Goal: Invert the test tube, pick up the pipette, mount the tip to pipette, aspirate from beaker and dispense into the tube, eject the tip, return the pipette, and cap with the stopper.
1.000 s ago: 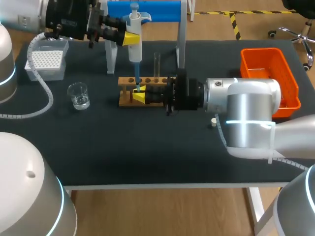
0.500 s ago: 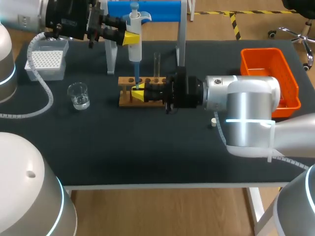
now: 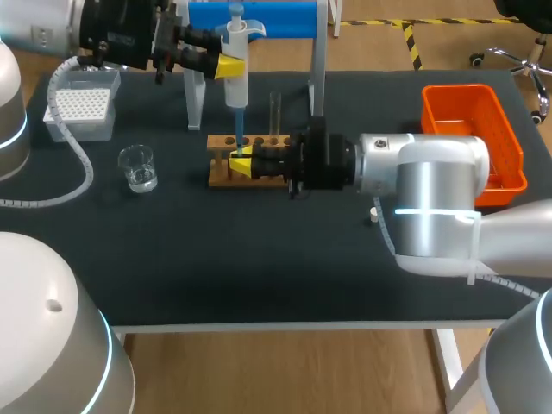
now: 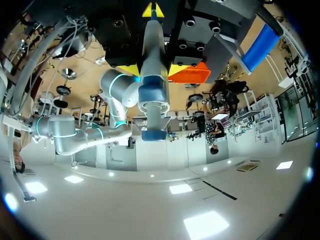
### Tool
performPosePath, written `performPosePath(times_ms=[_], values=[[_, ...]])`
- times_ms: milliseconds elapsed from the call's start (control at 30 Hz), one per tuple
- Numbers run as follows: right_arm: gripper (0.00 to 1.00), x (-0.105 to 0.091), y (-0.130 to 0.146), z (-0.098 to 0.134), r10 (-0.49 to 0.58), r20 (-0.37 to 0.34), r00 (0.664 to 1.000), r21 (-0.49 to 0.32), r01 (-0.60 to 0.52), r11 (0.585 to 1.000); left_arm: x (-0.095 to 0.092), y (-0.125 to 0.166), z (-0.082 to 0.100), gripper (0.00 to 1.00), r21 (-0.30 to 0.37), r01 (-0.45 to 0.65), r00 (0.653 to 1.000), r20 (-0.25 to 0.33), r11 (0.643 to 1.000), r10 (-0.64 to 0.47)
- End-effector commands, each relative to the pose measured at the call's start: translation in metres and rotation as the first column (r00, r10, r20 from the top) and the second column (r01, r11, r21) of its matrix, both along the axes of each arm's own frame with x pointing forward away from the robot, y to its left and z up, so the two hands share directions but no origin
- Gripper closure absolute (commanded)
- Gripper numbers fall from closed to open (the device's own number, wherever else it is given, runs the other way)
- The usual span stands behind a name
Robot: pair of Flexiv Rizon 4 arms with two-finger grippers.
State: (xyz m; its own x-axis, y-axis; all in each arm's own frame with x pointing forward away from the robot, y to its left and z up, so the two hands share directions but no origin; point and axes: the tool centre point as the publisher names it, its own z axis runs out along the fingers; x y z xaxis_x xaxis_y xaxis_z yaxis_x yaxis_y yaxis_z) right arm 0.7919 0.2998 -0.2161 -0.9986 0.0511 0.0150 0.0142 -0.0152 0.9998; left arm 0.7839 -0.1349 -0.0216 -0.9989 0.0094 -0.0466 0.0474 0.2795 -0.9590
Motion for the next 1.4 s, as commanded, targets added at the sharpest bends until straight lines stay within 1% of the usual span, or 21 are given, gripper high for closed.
performPosePath(times_ms=[33,233,433,667,1233,1400], values=[[1.00,0.000,0.000,0.002,-0.006,-0.001,1.000,0.013,0.006,1.000,0.000,0.001,-0.001,1.00,0.001,0.001,1.000,-0.001,1.000,-0.001],[1.00,0.000,0.001,0.003,-0.025,-0.008,1.000,0.039,0.026,0.999,0.000,0.001,-0.001,1.00,0.001,0.001,1.000,-0.001,1.000,-0.001],[1.00,0.000,0.001,0.003,-0.027,-0.012,1.000,0.044,0.028,0.999,0.000,0.001,-0.001,1.00,0.001,0.001,1.000,-0.001,1.000,-0.001],[1.00,0.001,0.001,0.005,-0.028,-0.013,1.000,0.041,0.029,0.999,0.000,0.001,-0.001,1.00,0.001,0.001,1.000,-0.001,1.000,-0.001],[1.00,0.000,0.000,0.021,-0.029,-0.022,0.999,0.041,0.030,0.999,0.000,0.001,-0.001,1.00,0.001,0.001,1.000,-0.001,1.000,-0.001],[1.00,0.000,0.000,0.022,-0.029,-0.023,0.999,0.040,0.030,0.999,0.000,0.001,-0.001,1.00,0.001,0.001,1.000,-0.001,1.000,-0.001]])
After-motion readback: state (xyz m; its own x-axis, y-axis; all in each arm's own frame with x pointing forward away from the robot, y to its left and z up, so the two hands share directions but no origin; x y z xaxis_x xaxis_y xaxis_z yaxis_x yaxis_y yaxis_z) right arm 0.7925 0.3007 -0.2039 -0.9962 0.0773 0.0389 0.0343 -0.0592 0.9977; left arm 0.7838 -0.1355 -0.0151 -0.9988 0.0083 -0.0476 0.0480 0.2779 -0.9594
